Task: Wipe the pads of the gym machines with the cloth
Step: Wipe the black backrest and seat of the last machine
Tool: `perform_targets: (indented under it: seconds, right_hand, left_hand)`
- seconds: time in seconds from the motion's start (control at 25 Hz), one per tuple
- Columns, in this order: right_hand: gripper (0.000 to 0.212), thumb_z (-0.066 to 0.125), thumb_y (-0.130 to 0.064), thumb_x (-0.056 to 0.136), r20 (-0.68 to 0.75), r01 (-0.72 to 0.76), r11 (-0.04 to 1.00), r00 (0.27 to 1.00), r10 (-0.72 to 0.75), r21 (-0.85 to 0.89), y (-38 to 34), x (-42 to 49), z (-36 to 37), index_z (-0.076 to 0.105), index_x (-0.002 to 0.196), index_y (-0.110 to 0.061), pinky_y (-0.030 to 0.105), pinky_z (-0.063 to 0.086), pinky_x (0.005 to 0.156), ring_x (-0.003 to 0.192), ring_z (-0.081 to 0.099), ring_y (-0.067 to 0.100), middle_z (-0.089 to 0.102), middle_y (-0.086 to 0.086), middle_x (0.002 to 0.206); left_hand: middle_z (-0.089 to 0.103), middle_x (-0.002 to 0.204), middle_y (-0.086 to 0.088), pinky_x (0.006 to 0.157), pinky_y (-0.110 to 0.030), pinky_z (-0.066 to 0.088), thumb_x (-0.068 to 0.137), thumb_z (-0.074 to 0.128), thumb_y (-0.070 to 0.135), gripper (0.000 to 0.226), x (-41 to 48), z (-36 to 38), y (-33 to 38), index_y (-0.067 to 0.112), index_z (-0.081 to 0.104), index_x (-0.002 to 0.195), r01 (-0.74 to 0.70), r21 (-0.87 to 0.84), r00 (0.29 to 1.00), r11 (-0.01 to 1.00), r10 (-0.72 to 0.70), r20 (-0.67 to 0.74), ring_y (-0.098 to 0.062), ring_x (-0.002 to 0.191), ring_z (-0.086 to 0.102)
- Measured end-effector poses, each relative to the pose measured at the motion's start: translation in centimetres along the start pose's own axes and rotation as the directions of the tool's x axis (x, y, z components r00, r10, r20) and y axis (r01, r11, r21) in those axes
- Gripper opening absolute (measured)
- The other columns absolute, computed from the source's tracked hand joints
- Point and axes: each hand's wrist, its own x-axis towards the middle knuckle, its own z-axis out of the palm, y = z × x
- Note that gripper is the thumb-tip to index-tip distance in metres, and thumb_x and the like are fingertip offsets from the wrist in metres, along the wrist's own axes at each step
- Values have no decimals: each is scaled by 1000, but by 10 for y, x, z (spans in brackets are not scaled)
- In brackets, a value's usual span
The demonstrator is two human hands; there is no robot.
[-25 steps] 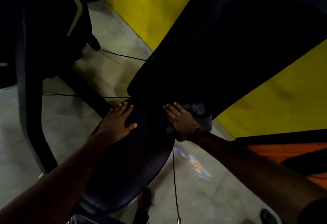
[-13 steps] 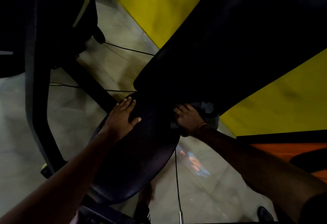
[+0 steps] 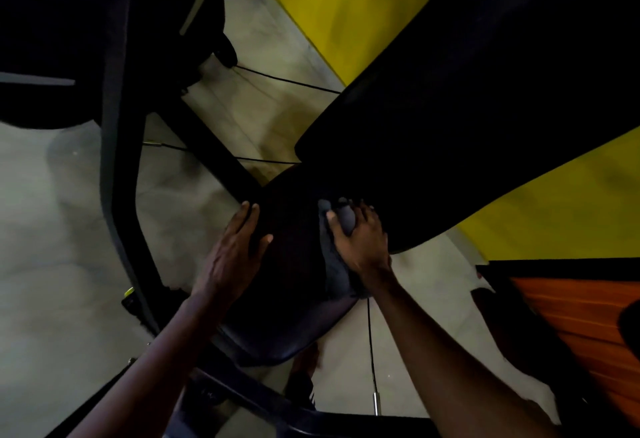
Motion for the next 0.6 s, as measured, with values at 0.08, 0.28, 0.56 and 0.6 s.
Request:
perform_targets:
  seconds: [0.08,0.28,0.56,0.6]
  right_hand:
    - [67,51,-60,94,-27,-72,995,997,74,66,-17,8,9,51,144,-16,38,33,117,142,41,26,47,8,152]
    - [61,53,-64,88,4,-52,994,999,52,96,-57,55,11,55,126,-16,36,47,98,120,59,32,64,10,127]
    - [67,61,-51,91,-12,181,983,984,-180,40,-44,0,18,49,144,-13,41,38,113,141,41,28,45,9,153]
    - [63,58,-53,90,-8,146,988,989,-146,45,-47,10,18,53,141,-16,44,42,110,137,45,30,47,9,150]
  left_hand:
    - [20,163,-2,114,-14,8,99,55,33,65,2,-6,-4,16,26,155,10,-9,999,1000,-9,47,-12,149,17]
    - [23,162,0,112,-10,11,97,58,35,68,-6,-21,-12,17,27,155,33,-74,993,997,-24,113,-8,147,22]
    - [49,122,2,84,-22,43,91,62,49,56,-59,-35,-31,26,52,140,169,-83,986,982,-169,-2,-13,103,55]
    - [49,118,5,84,-23,43,89,63,50,55,-58,-37,-33,26,54,138,175,-99,984,980,-176,5,-10,102,54]
